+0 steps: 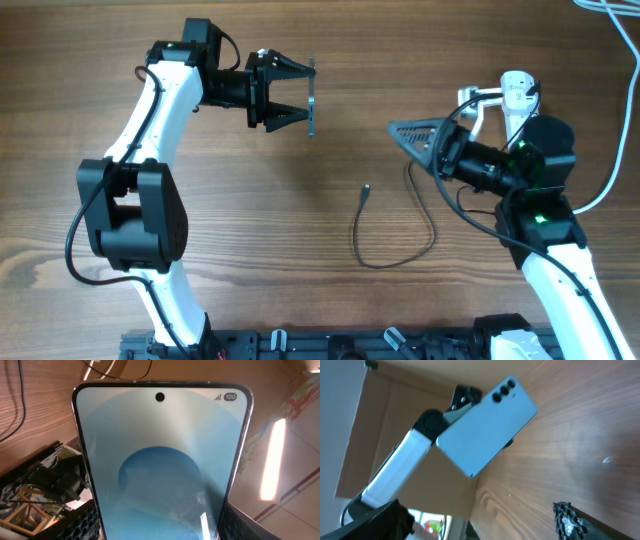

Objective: Plug charger to phone and switch on socket
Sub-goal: 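Swing the right gripper up and over toward the cable tip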

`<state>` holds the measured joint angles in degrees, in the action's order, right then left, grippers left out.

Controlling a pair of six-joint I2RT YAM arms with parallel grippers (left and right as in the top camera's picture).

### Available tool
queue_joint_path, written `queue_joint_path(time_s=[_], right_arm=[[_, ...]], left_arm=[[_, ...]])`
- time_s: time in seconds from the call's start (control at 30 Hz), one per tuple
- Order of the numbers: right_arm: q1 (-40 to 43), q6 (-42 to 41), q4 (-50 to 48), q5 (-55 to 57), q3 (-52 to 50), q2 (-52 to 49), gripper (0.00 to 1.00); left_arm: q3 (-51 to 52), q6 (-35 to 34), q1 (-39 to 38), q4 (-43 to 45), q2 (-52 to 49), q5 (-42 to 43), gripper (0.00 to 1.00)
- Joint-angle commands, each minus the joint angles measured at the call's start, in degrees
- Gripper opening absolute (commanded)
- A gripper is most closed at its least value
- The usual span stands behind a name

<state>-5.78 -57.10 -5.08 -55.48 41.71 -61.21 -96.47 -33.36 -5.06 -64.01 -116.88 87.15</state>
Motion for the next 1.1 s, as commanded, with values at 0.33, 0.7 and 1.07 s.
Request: queue_joint_path(time_s=[0.33, 0.7, 1.07], right_arm=[[-6.6, 17.9, 35.3, 19.1, 23.3, -7.8, 0.98], [-18.4, 24.1, 53.5, 48.9, 30.1, -11.4, 0.98], [-18.6, 20.9, 57.0, 59.5, 30.0, -12.0, 1.00]], left_arm=[[0.0, -0.1, 0.5, 0.1, 2.3, 3.2, 0.66], [0.0, -0.2, 0.5, 0.1, 2.3, 3.2, 0.66], [0.0, -0.2, 0.5, 0.1, 2.3, 3.2, 0.66]])
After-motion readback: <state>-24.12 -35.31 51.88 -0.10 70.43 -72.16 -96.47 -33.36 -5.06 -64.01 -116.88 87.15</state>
